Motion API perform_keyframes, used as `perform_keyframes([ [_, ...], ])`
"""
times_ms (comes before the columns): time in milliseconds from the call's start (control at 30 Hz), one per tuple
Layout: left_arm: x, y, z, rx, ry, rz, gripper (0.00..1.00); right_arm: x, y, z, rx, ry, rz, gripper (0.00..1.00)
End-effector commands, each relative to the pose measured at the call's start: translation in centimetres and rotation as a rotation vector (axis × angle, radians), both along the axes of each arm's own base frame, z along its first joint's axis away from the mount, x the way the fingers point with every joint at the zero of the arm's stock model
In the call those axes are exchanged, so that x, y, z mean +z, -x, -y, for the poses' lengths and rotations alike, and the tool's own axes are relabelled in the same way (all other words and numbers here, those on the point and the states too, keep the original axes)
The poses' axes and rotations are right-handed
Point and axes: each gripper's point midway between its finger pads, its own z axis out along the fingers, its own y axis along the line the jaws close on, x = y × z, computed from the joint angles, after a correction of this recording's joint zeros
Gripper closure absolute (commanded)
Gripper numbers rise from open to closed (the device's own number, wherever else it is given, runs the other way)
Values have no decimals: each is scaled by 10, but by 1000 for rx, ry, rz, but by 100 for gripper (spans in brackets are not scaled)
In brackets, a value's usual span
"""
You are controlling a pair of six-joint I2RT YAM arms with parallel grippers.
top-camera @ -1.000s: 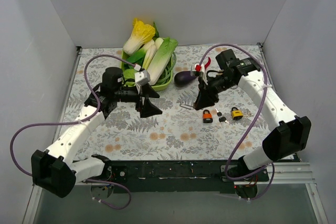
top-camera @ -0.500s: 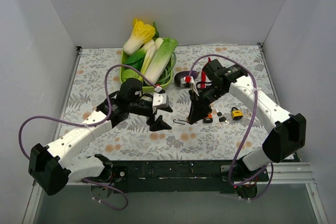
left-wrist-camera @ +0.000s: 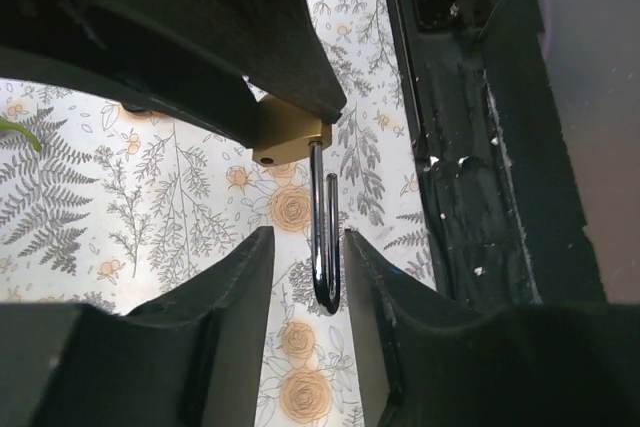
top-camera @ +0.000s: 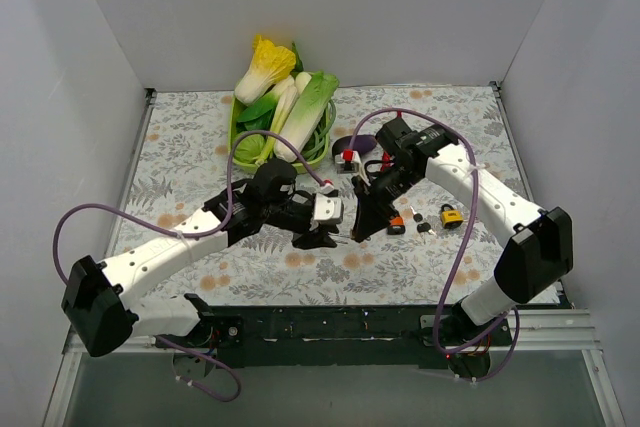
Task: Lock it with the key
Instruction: Pick up the lock from the center of the board.
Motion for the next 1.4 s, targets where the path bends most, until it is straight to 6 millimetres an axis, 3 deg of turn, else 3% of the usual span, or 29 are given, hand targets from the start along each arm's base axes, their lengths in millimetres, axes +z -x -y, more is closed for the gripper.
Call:
perform_keyframes([
  [0, 6, -3, 1, -15, -22, 95, 71, 12, -1, -7, -3, -28, -4, 99],
  [367, 3, -5, 7, 2, -66, 95, 100, 9, -3, -12, -3, -6, -31, 99],
  [433, 6, -3, 7, 27, -69, 44, 100, 15, -6, -12, -17, -7, -36, 68],
  [467, 8, -1, 5, 26, -66, 37, 100, 18, -11, -10, -30, -19, -30, 49],
  [500, 5, 5, 2, 15, -78, 16, 100, 23, -16, -10, -43, -34, -18, 22],
  [533, 4, 7, 0, 20, -79, 1, 100, 28, -20, -8, -50, -51, -4, 12],
  [567, 5, 9, -3, 24, -76, -13, 100, 33, -29, -3, -75, -65, 13, 10],
  [633, 12, 12, -8, 37, -55, -49, 100, 47, -35, 1, -73, -103, 66, 8],
  [833, 39, 6, -12, 81, 35, -118, 100, 58, -29, 10, -67, -155, 186, 8],
  [1067, 61, 1, -8, 92, 89, -157, 100, 61, -21, 5, -65, -205, 236, 11],
  [1233, 71, -3, -4, 101, 131, -179, 100, 51, -5, -2, -10, -184, 238, 19],
  [1367, 76, -3, -1, 94, 150, -193, 100, 47, -4, -6, -20, -184, 220, 30],
])
